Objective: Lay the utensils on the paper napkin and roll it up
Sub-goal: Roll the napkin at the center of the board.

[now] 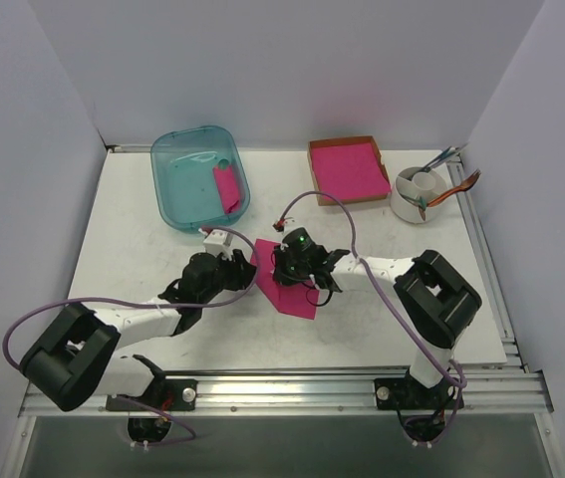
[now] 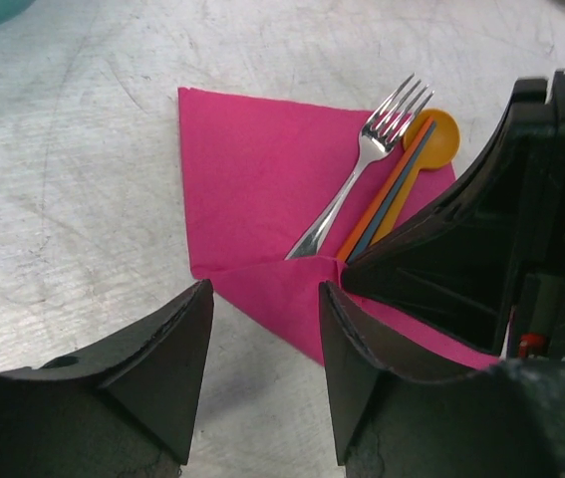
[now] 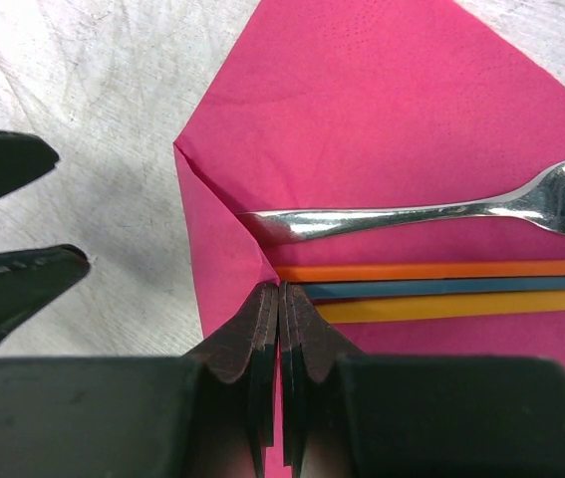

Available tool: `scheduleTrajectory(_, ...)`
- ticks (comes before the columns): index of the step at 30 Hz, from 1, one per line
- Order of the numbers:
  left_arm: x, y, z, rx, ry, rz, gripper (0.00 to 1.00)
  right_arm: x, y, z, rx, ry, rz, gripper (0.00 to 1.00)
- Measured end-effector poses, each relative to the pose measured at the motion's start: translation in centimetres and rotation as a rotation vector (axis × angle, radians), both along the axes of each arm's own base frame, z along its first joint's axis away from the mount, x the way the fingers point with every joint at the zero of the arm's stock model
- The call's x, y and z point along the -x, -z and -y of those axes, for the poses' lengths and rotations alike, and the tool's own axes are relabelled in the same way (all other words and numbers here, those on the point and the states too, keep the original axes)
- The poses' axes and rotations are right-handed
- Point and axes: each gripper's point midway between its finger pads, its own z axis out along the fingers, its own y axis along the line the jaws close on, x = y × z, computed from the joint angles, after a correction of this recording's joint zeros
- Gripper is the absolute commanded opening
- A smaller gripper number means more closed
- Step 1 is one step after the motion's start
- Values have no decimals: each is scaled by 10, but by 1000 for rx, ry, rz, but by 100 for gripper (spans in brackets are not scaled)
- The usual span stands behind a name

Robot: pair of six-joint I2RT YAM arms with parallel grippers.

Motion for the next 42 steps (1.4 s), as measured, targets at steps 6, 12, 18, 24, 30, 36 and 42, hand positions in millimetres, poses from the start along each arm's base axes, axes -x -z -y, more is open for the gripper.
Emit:
scheduleTrajectory(6,9,18,5,-32,52,29,64,-3,1,4,-8,7,-8,1)
scheduleTrajectory(12,12,15,12,-48,100,102,68,-3,3,6,-18,4,-20,2)
scheduleTrajectory(18,15,16,12,-80,138,138,63,-3,2,6,-29,-2,-30,2)
scheduleTrajectory(24,15,12,22,-102,217,191,69,-3,2,7,-38,-6,-38,2)
scheduleTrajectory(30,18,34,28,-155,292,192,69,-4,1,7,-45,-7,-42,2)
scheduleTrajectory(36,17,49,33,-182,322,199,69,-4,0,6,-56,-9,-48,2)
scheduleTrajectory(42,14,58,41,-202,345,204,69,-4,0,6,-59,-11,-51,2)
